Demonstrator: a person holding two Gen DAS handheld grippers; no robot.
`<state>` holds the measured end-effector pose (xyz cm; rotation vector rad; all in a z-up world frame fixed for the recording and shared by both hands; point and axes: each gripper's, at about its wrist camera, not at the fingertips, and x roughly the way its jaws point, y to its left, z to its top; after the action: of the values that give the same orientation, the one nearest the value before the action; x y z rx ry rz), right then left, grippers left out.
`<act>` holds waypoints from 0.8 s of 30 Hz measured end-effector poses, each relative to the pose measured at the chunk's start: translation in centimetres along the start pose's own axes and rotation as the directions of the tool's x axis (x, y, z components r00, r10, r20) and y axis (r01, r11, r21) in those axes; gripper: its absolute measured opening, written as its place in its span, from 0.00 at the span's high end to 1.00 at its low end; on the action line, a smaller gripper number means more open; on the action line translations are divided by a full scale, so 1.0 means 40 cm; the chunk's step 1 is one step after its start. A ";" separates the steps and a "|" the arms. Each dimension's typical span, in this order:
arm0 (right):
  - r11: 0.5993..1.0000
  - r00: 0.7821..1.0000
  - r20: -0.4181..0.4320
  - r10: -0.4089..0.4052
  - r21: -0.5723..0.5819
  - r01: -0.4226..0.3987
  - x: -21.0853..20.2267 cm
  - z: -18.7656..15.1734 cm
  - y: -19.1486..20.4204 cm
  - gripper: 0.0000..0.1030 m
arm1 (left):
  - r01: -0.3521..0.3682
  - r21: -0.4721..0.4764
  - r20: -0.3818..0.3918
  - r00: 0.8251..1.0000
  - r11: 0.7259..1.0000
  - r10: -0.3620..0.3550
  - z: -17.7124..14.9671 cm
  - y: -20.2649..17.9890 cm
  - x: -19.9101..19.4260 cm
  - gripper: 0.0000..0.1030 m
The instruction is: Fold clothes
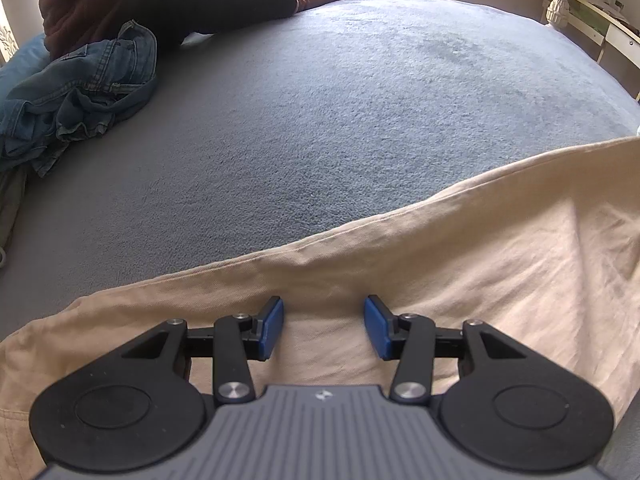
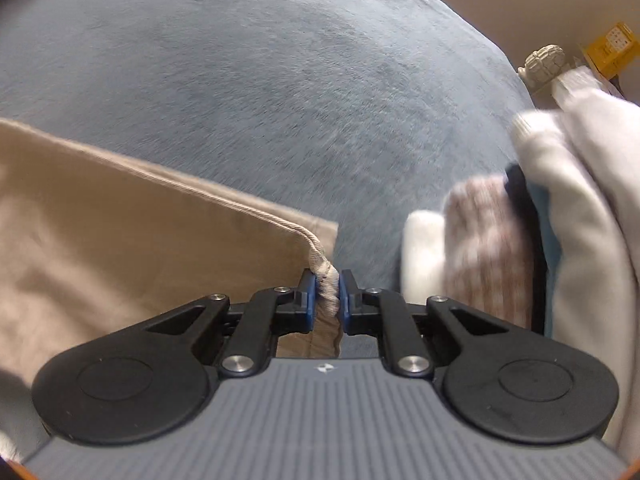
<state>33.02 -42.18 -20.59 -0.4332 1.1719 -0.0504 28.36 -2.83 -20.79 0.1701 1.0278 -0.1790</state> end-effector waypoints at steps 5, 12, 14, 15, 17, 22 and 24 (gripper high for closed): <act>0.999 1.000 -0.024 -0.003 -0.048 0.002 0.075 0.038 0.012 0.90 | -0.002 0.006 0.003 1.000 1.000 0.002 -0.002 -0.001 -0.001 0.54; 0.999 0.998 -0.055 0.003 -0.041 -0.006 0.144 0.046 0.021 0.88 | -0.005 0.018 0.008 1.000 1.000 0.005 -0.004 -0.006 0.001 0.54; 1.000 0.999 -0.054 -0.008 -0.014 0.007 0.161 0.036 0.015 0.80 | -0.005 0.021 0.009 1.000 1.000 0.004 -0.005 -0.007 0.002 0.54; 1.000 0.999 -0.049 -0.018 0.006 0.019 0.166 0.031 0.009 0.67 | -0.004 0.022 0.009 1.000 1.000 0.004 -0.004 -0.007 0.001 0.54; 0.998 0.999 -0.038 -0.031 0.059 0.033 0.168 0.028 -0.011 0.57 | -0.004 0.022 0.010 1.000 1.000 0.004 -0.005 -0.006 0.001 0.54; 0.993 0.996 0.007 -0.087 0.085 0.086 0.164 0.016 -0.018 0.51 | -0.004 0.023 0.013 1.000 1.000 0.004 -0.007 -0.006 0.001 0.54; 0.992 0.994 0.022 -0.106 0.072 0.104 0.168 0.014 -0.010 0.50 | -0.002 0.026 0.014 1.000 1.000 0.002 -0.008 -0.006 0.001 0.54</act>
<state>36.26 -44.14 -26.18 -0.4317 1.1174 -0.1765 28.06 -2.99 -20.98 0.1930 1.0120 -0.1912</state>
